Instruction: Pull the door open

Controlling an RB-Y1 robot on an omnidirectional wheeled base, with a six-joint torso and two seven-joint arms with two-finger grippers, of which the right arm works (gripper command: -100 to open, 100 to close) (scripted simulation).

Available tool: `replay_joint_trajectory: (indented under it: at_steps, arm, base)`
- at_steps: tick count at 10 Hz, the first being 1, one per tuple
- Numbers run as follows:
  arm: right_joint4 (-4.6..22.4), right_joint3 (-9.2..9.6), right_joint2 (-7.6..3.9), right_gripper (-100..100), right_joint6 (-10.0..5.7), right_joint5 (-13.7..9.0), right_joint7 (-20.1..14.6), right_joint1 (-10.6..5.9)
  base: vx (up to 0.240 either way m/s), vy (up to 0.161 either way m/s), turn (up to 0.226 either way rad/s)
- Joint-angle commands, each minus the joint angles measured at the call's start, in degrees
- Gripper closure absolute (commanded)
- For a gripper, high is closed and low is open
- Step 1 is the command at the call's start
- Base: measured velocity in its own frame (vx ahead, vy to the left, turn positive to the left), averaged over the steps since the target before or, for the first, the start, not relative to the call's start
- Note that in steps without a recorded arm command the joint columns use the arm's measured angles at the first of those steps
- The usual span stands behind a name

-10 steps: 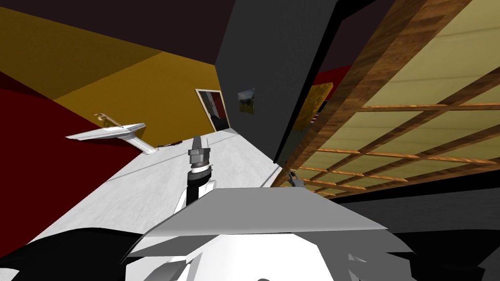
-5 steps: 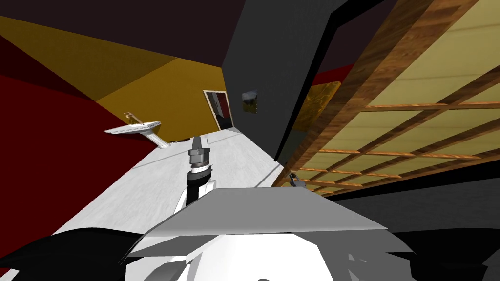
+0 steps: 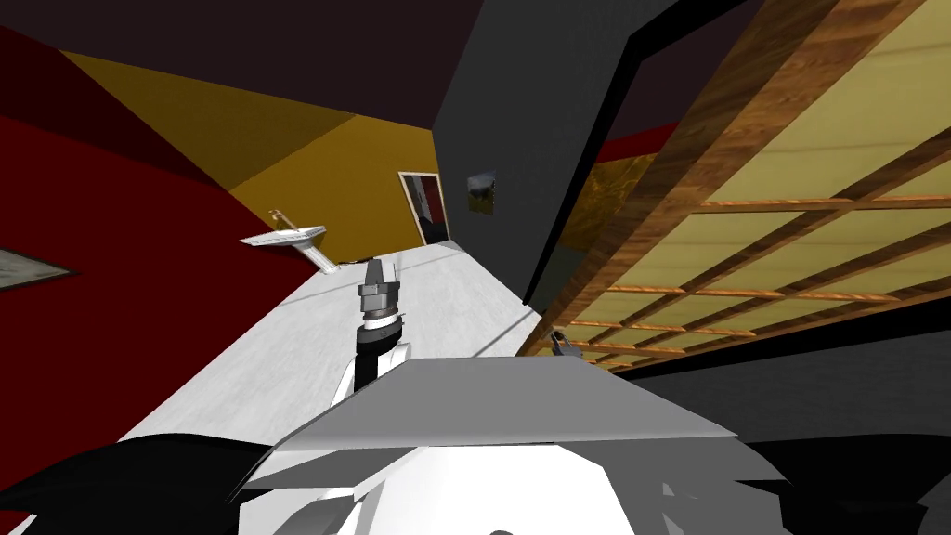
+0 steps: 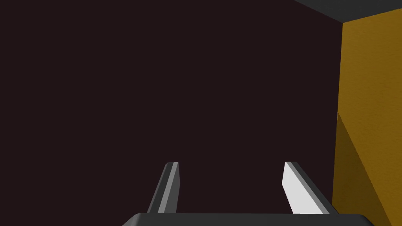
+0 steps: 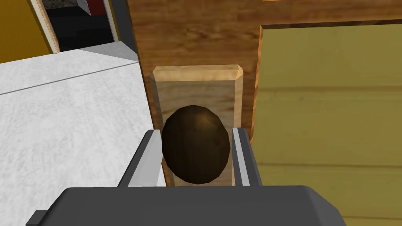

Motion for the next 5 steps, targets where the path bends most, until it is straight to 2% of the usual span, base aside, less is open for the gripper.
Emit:
replay_joint_trajectory:
  at_steps: [1, 5]
  arm:
    - [0.7, 0.30, -0.48, 100, -1.07, 0.3, -0.7, 0.17]
    - [2.3, 1.04, -1.53, 100, -3.34, 1.1, -2.2, 0.17]
  base:
    - [-0.195, -0.037, 0.139]
    - [-0.206, -0.036, 0.129]
